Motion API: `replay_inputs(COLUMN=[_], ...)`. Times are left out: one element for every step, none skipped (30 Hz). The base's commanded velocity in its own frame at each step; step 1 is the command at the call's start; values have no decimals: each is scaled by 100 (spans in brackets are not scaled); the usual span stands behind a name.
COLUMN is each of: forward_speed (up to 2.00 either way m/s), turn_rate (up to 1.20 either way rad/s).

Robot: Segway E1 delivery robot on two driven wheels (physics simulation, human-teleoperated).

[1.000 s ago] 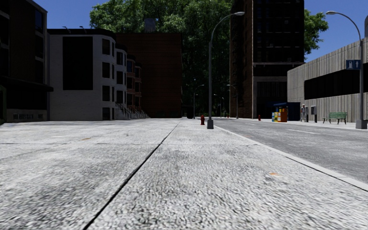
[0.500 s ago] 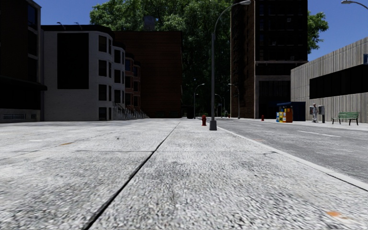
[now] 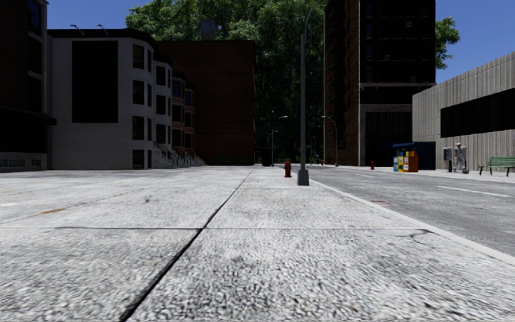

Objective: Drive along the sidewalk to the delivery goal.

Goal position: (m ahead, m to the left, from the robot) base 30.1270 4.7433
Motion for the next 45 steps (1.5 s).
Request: replay_inputs(forward_speed=[200,200,200,200,200,200,200,200,200,200,200,200,200,200,200,200,200,200,200,200,200,200,200,200,200,200,200,200,200,200,200,200,200,200,200,200,200,200,200,200,200,200,200,200,200], turn_rate=[0,0,0,0,0,0,0,0,0,0,0,0,0,9,9,27,38,40,40,41,41,41,41,41,41,41,41,40,38,38,32,26,0,0,0,0,0,0,0,0,0,0,0,0,0])
